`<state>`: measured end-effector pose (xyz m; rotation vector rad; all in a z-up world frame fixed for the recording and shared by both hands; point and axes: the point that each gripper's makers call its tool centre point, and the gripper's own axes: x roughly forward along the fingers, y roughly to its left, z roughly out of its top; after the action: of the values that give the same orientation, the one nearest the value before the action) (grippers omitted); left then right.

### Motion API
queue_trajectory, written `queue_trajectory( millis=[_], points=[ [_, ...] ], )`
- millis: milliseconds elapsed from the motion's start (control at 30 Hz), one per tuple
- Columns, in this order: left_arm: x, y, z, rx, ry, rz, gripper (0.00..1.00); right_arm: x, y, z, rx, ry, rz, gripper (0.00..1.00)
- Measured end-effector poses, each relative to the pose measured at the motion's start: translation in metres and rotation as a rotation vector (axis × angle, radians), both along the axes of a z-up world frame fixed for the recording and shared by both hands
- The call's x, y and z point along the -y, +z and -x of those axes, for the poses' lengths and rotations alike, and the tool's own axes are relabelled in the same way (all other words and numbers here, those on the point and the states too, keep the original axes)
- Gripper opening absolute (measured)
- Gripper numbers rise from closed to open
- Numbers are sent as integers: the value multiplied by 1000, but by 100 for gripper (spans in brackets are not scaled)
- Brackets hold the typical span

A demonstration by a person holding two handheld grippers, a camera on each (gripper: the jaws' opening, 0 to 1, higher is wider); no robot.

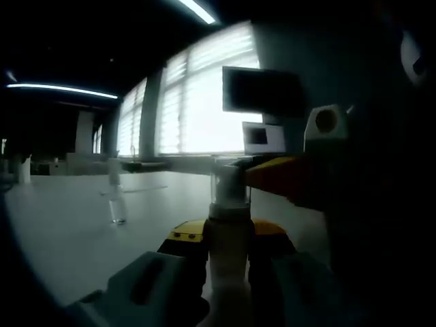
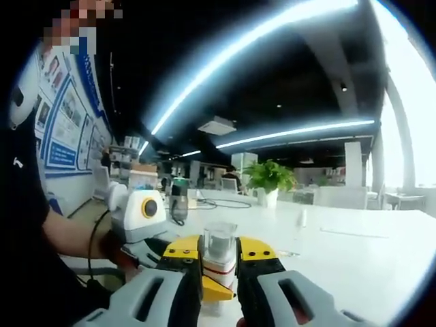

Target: Clamp pump bottle remove cover press pump head put on cover

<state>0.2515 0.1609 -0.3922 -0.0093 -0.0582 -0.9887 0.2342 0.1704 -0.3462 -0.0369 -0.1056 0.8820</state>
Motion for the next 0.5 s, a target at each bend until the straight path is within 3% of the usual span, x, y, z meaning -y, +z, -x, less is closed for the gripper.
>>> queue_trajectory(
  millis=[500],
  points=[
    [0,0,1,-1,-1,1,13,-11,-4,-9,-2,4,14,18]
  ],
)
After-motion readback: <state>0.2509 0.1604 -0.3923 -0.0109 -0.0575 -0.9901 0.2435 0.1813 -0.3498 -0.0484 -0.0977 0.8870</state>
